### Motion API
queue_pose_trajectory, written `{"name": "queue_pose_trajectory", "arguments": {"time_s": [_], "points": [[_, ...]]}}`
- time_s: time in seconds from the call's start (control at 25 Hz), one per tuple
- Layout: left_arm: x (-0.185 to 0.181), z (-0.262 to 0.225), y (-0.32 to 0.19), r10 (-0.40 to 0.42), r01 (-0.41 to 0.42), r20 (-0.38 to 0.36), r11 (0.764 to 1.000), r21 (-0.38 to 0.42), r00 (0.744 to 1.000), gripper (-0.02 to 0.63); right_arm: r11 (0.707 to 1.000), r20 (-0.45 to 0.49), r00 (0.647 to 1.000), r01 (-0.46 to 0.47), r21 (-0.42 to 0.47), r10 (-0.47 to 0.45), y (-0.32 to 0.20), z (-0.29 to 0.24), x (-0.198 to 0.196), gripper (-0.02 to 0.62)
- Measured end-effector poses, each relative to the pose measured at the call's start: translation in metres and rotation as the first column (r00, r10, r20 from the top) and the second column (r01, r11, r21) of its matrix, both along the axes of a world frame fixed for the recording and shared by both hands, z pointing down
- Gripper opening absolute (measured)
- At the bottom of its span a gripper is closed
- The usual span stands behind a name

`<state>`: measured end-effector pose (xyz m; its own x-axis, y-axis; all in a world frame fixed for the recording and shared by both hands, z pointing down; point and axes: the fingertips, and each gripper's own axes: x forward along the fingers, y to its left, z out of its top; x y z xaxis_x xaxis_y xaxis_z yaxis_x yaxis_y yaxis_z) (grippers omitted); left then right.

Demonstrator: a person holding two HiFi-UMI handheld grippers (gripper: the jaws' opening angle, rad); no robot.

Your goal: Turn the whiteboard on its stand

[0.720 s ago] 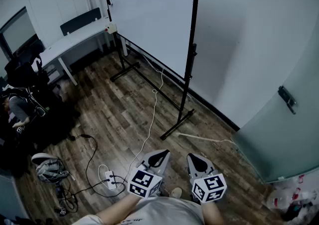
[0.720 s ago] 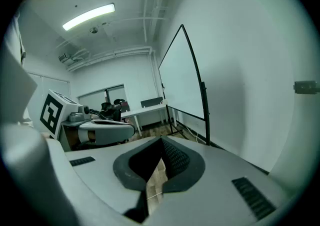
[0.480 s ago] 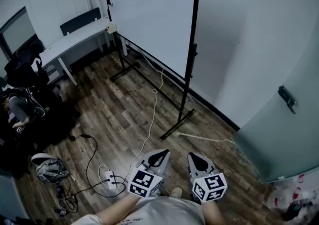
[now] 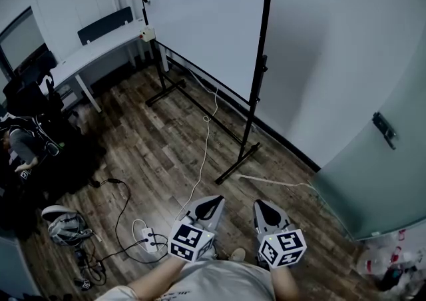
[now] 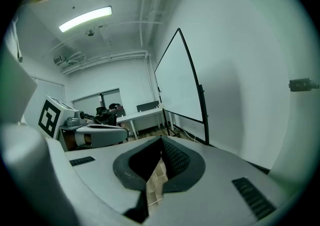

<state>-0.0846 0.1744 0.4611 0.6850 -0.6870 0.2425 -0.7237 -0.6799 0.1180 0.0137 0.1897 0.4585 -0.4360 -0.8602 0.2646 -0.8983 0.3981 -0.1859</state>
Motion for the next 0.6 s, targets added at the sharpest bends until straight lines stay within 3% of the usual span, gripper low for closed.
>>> {"name": "queue_pose_trajectory", "arguments": {"time_s": [0.4,0.6], "points": [[-0.035,0.016,-0.003,0.019,-0.019,0.006,1.0,-0.014,1.0,0.011,0.999,0.03,0.999,-0.04,0.011,0.04,0.003,0.008,-0.032,0.008],[-0.035,0.013,-0.014,0.027,-0.027,-0.024,0.999,-0.032,0.999,0.011,0.999,0.035,0.999,-0.032,0.004,0.032,-0.007,0.012,-0.034,0.008]]}}
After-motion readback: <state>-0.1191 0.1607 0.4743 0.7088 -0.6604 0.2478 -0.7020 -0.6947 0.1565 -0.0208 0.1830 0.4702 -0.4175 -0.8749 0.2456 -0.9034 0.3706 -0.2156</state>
